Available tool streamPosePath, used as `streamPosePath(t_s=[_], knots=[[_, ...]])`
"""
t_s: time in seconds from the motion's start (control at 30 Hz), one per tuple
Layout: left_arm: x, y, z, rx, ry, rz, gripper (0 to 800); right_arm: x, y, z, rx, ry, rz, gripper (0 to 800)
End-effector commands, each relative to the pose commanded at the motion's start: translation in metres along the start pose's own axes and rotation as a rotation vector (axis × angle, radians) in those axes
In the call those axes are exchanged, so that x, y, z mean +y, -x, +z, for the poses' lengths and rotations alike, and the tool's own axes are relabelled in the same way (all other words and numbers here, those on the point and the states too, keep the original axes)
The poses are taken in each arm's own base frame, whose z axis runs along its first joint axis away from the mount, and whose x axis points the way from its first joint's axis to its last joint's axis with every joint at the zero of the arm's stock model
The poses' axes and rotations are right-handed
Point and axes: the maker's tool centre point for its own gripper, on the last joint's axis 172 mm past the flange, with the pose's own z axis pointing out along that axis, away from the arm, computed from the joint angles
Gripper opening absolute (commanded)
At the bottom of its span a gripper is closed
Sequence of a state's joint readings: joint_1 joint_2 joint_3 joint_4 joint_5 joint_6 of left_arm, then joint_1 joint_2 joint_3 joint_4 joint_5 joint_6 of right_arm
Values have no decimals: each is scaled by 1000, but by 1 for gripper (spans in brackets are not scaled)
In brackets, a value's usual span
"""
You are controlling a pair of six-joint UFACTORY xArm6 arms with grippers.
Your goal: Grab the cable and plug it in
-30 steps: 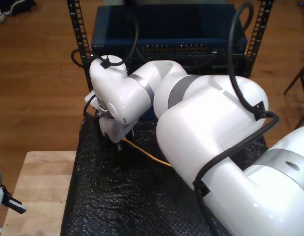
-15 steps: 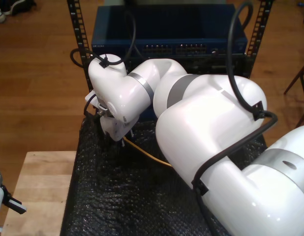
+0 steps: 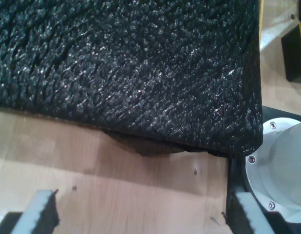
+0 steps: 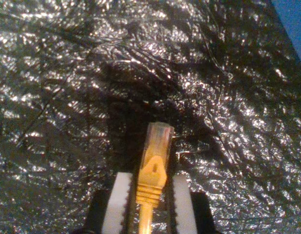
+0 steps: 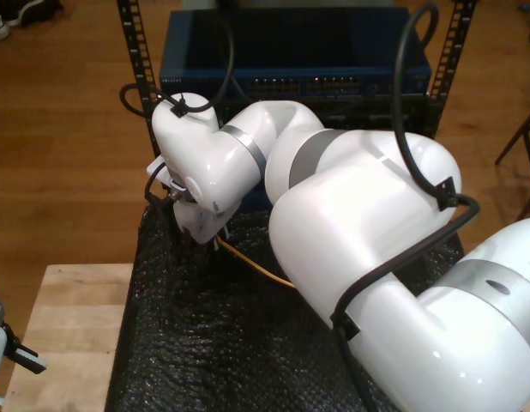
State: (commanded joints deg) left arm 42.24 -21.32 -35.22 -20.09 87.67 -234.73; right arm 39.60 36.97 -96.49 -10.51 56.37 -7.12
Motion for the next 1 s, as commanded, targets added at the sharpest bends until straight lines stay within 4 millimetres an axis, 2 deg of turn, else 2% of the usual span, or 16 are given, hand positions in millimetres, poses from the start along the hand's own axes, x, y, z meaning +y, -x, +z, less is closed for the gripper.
streamPosePath(t_s=[0.27, 0.4, 0.6, 0.7, 0.8, 1.0], knots=[[0, 0, 0, 0, 1, 1, 800, 0, 0, 1, -1, 0, -2, 124], [0, 0, 0, 0, 1, 1, 800, 2, 2, 0, -6, 6, -4, 64], [0, 0, 1, 0, 2, 1, 800, 7, 5, 0, -18, 11, -20, 24], [0, 0, 1, 2, 4, 0, 800, 10, 5, -4, -14, 12, -128, 10], [1, -1, 2, 3, 9, 3, 800, 11, 2, -16, 3, 9, -289, 7], [5, -5, 4, 15, 28, 6, 800, 13, 6, -40, 11, 12, -435, 6]])
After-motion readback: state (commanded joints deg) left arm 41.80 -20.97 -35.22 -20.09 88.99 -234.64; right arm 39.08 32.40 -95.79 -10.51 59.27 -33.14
